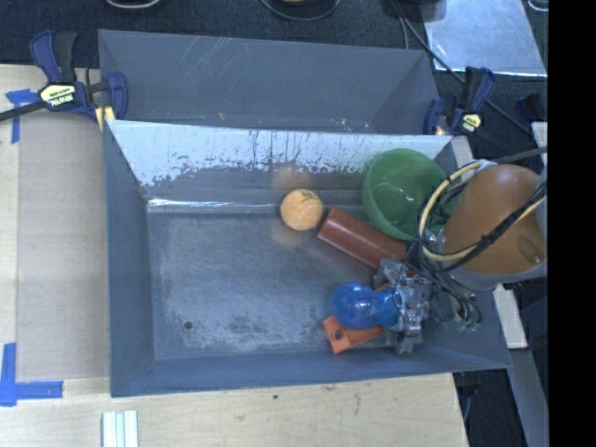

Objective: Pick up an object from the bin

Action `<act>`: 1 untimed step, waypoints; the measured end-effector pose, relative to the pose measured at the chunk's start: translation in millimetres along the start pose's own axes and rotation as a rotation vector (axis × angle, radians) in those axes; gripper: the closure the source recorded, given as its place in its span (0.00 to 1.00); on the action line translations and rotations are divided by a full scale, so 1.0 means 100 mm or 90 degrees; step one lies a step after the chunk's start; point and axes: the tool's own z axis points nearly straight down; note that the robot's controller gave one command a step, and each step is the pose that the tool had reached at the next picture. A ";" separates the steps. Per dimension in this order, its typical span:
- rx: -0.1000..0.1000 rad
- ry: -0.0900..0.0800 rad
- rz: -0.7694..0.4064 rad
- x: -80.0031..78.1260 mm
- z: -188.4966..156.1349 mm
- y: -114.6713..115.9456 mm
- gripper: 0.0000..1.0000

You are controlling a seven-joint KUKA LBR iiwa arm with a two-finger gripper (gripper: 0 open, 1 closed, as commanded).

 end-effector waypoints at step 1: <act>0.000 0.000 0.000 0.01 -0.03 0.00 1.00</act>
Offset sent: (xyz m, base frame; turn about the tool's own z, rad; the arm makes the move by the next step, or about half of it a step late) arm -0.0001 -0.0001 0.0147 0.0000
